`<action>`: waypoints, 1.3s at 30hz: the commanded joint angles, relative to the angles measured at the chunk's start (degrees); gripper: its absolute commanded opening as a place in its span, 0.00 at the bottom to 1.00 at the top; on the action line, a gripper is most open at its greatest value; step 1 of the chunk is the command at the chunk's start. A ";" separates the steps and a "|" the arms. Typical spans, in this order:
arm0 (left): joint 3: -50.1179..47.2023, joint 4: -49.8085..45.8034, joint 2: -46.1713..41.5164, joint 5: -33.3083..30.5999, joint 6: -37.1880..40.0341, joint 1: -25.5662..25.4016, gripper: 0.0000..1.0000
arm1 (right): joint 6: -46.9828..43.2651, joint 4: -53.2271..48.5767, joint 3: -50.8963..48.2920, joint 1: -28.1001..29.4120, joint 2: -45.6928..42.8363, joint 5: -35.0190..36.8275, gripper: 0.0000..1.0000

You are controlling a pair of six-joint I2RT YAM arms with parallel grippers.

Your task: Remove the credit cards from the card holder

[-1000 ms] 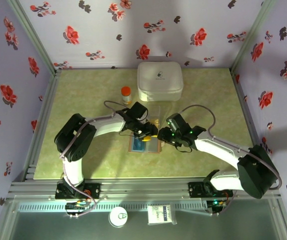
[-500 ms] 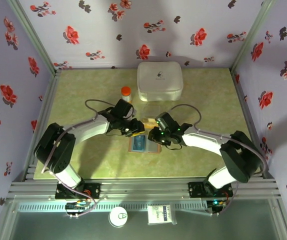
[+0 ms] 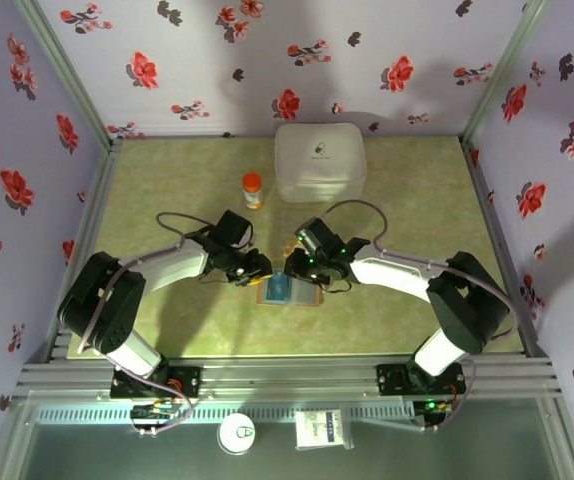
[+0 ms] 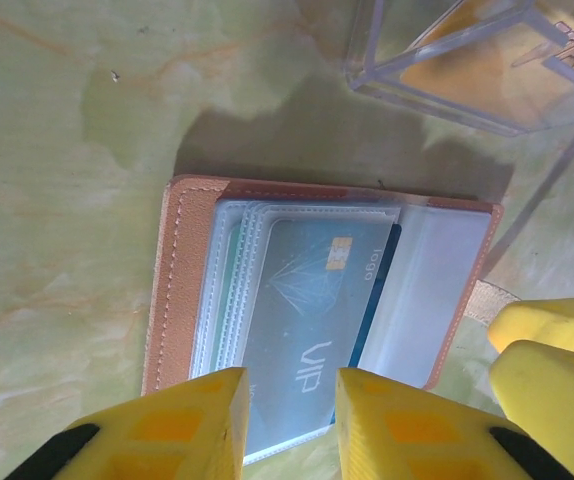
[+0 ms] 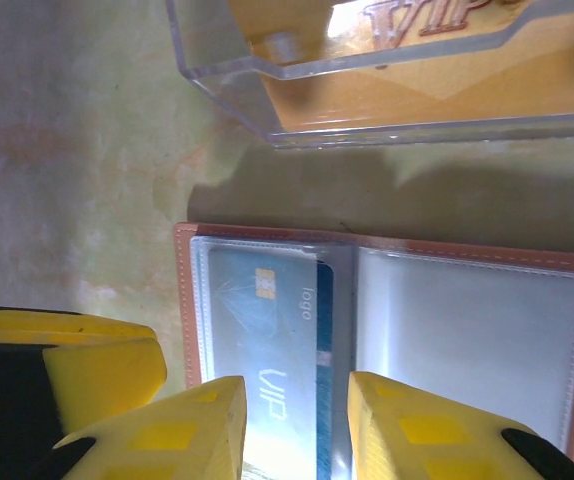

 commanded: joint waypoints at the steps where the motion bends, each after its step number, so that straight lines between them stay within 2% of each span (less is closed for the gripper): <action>1: -1.46 0.93 1.17 0.48 1.11 0.51 0.28 | -1.98 -3.07 1.94 0.65 -1.61 1.60 0.31; 8: -4.13 3.20 0.89 1.22 -0.30 0.52 0.27 | -0.10 3.85 1.32 1.20 2.99 -4.82 0.30; 20: -4.14 3.90 1.81 2.18 -1.34 0.13 0.24 | -0.50 4.57 0.73 1.29 6.18 -5.16 0.31; 30: -3.15 3.08 -0.09 2.11 -1.68 -0.21 0.23 | -0.58 4.00 -0.14 0.46 4.84 -3.97 0.29; 39: 0.29 -0.76 1.32 0.03 1.25 -0.17 0.16 | -0.06 5.80 -1.21 0.02 4.12 -4.89 0.26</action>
